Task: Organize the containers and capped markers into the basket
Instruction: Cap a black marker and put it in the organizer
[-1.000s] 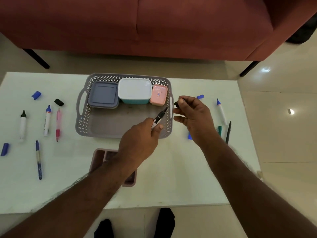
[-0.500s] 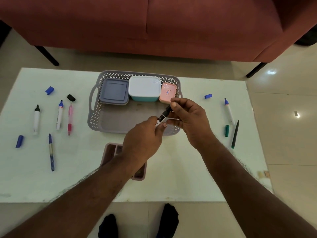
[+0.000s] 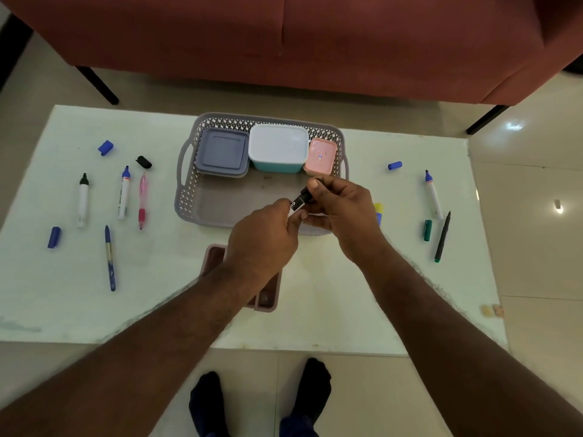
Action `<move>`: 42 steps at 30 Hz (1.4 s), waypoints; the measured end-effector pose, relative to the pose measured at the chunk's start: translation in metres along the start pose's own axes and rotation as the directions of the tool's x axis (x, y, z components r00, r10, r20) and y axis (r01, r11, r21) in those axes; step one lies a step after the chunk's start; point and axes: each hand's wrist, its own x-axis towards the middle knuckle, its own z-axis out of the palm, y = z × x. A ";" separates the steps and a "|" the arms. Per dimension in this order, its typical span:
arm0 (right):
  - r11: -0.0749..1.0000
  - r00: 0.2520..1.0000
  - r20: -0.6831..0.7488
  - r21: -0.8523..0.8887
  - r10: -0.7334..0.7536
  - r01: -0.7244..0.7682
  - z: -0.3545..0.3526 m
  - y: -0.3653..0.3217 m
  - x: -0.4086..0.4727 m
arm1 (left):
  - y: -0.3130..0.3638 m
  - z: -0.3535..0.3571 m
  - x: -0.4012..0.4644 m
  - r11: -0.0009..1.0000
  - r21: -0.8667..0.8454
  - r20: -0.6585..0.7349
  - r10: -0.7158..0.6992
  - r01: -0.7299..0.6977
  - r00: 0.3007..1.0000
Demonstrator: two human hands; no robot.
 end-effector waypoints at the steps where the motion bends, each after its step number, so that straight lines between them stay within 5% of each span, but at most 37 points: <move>1: 1.000 1.000 -0.013 0.005 0.002 -0.002 0.001 -0.001 0.001 | -0.001 -0.001 0.001 1.000 0.016 -0.006 0.013 -0.013 1.000; 8: 0.979 0.998 0.024 -0.196 -0.057 0.060 0.021 -0.012 0.004 | -0.017 -0.008 0.000 0.992 -0.124 -0.044 0.027 -0.032 0.999; 12: 0.925 0.978 0.065 -0.316 -0.199 0.210 0.020 -0.020 0.002 | -0.033 -0.026 0.005 0.968 -0.229 0.091 0.130 -0.106 0.987; 16: 0.850 0.942 0.001 -0.431 -0.336 0.304 -0.001 -0.005 -0.015 | -0.047 -0.034 0.005 0.914 -0.404 0.100 0.064 -0.018 0.993; 21: 0.548 0.892 0.293 -0.708 -0.345 0.445 0.003 0.039 -0.040 | -0.043 -0.020 -0.005 0.983 -0.177 -0.019 0.039 -0.042 0.999; 24: 0.431 0.844 0.397 -0.732 -0.359 0.528 0.010 0.054 -0.045 | -0.045 -0.010 -0.011 0.999 -0.008 -0.065 0.046 -0.046 0.997; 28: 0.399 0.853 0.402 -0.759 -0.333 0.514 0.014 0.074 -0.043 | -0.045 -0.005 -0.019 0.982 0.155 -0.031 0.118 -0.111 0.993; 35: 0.453 0.909 0.285 -0.796 -0.305 0.402 0.006 0.095 -0.035 | -0.036 0.001 -0.025 0.970 0.202 0.024 0.134 -0.136 0.991; 42: 0.513 0.930 0.319 -0.775 -0.185 0.368 -0.031 0.089 -0.035 | -0.014 0.003 -0.023 0.933 0.314 0.041 0.172 -0.177 0.984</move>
